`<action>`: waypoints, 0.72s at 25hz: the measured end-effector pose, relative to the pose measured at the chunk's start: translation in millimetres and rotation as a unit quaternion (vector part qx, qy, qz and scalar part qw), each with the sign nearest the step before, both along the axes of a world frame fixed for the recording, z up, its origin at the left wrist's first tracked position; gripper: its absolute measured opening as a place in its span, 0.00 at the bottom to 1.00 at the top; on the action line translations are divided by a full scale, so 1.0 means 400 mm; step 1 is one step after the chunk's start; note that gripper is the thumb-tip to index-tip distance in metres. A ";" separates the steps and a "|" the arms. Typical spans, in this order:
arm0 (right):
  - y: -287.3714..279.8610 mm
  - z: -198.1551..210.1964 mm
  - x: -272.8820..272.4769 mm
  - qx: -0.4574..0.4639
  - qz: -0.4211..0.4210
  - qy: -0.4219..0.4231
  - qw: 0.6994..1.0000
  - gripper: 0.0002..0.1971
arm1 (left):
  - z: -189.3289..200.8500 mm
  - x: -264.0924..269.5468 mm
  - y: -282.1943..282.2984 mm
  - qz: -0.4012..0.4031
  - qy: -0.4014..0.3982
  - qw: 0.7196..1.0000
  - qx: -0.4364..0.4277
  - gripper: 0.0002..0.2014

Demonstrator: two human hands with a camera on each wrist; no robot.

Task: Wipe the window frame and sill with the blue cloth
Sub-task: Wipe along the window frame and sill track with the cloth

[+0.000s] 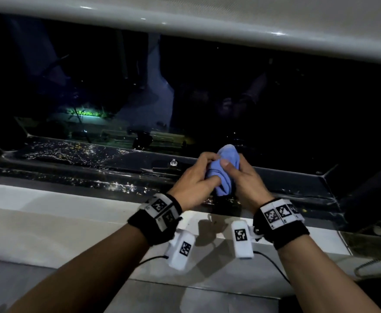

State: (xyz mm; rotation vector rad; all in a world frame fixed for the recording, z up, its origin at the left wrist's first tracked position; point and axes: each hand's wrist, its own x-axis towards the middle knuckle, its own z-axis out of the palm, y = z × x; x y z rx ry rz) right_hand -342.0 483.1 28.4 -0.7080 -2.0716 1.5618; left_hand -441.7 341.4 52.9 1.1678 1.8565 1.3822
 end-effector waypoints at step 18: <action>0.088 -0.002 -0.027 0.441 0.000 -0.322 0.838 0.17 | -0.101 -0.202 -0.128 0.051 0.437 0.867 -0.233 0.13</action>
